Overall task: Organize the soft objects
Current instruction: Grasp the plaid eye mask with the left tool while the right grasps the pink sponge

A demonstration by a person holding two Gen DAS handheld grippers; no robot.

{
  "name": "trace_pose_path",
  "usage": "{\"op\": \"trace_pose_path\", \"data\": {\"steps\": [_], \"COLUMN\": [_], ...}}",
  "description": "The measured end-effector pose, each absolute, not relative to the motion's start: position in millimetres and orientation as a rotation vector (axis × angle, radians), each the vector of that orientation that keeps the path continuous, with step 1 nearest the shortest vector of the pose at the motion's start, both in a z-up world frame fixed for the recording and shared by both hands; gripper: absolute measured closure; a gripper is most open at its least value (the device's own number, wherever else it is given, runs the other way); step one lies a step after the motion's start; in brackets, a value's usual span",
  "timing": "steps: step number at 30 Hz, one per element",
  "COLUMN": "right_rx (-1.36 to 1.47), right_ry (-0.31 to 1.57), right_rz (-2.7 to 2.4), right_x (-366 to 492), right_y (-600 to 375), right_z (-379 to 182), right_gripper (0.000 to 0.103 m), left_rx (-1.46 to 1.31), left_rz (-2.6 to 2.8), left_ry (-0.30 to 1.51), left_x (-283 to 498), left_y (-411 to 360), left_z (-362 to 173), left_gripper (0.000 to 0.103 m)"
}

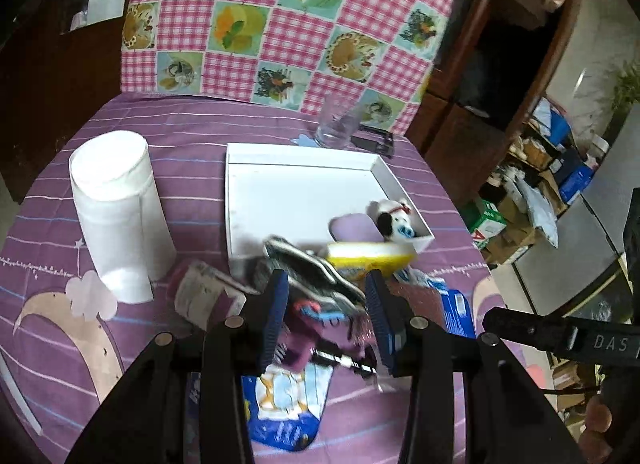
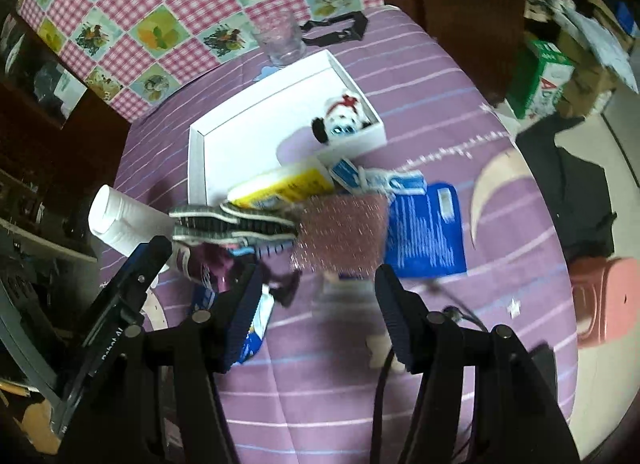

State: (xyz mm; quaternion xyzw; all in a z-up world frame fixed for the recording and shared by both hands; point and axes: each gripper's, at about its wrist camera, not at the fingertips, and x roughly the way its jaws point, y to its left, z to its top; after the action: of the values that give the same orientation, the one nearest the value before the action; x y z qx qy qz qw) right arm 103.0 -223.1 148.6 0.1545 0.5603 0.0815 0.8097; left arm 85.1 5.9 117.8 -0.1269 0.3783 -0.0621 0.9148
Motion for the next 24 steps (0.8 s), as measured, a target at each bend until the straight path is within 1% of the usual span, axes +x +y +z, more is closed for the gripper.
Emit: {"op": "trace_pose_path", "data": {"steps": [6,12,18,24], "right_rx": [0.364,0.356,0.273,0.171], "right_ry": [1.191,1.126,1.044,0.958], "right_rz": [0.172,0.236,0.254,0.187], "right_x": [86,83,96,115], "right_y": [-231,-224,-208,-193], "right_z": [129,105,81,58], "right_gripper": [0.043,0.043,0.043,0.043], "left_rx": [-0.251,-0.209,-0.220,-0.224], "left_rz": [-0.147,-0.090,-0.054,0.004], "left_ry": [0.782,0.740,0.722,0.772], "left_x": [71,64,66,77], "left_y": [5,9,21,33], "left_z": [102,86,65,45], "left_gripper": [0.063,0.063,0.063,0.063]}}
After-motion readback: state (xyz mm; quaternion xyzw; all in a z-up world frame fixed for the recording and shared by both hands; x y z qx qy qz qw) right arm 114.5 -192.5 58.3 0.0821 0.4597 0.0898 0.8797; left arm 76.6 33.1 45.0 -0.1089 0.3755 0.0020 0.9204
